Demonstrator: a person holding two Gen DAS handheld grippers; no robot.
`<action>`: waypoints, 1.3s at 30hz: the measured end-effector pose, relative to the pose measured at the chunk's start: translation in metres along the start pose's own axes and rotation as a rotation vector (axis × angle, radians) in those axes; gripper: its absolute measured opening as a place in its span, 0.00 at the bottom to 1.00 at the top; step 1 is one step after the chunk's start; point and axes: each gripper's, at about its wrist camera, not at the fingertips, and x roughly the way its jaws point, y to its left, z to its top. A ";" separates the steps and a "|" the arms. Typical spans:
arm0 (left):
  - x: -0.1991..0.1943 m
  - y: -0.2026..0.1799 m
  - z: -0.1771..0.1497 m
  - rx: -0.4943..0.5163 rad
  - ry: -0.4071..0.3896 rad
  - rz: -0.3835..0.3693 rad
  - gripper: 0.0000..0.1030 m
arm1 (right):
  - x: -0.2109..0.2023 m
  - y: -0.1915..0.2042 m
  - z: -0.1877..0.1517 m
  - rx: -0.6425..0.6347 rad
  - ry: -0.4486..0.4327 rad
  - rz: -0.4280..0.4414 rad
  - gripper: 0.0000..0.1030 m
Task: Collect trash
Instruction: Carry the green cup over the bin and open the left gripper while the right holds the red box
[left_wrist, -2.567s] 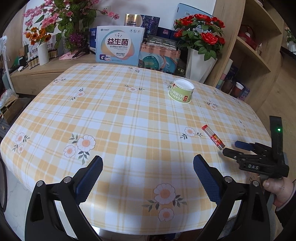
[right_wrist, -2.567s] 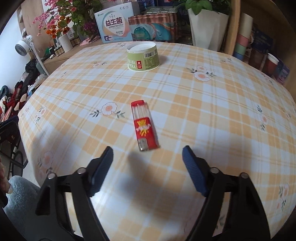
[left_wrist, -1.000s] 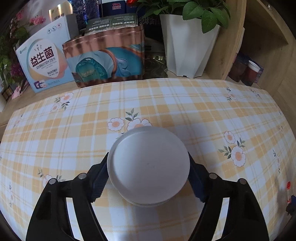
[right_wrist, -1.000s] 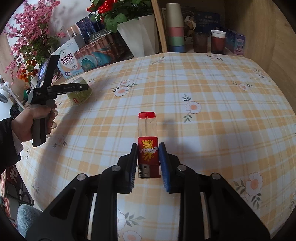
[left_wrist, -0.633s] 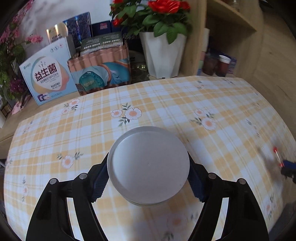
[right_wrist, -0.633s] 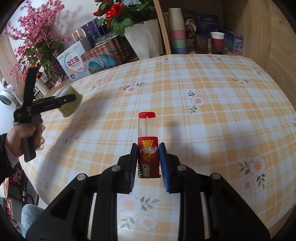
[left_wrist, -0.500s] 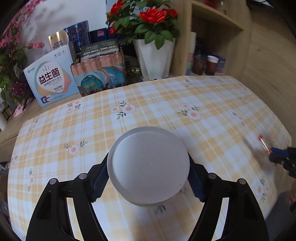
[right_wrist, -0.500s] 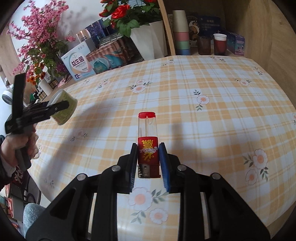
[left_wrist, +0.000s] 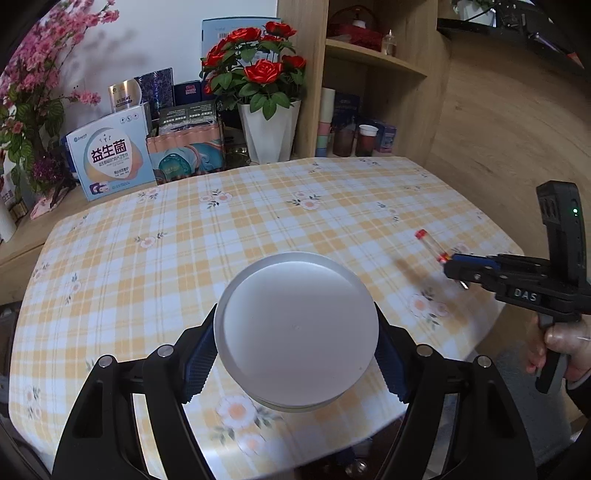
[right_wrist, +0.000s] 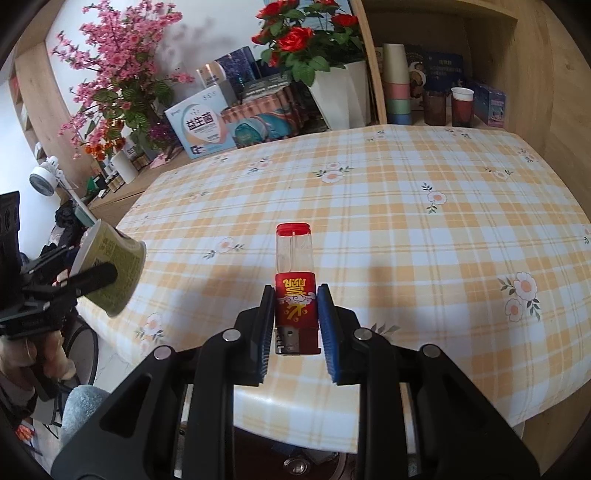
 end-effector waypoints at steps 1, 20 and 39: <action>-0.006 -0.004 -0.005 -0.013 0.000 -0.004 0.71 | -0.004 0.004 -0.002 -0.003 -0.003 0.006 0.26; -0.049 -0.070 -0.078 -0.048 0.051 -0.097 0.72 | -0.076 0.036 -0.036 -0.057 -0.085 0.060 0.26; -0.021 -0.109 -0.098 -0.006 0.157 -0.183 0.88 | -0.085 0.017 -0.051 -0.026 -0.076 0.043 0.26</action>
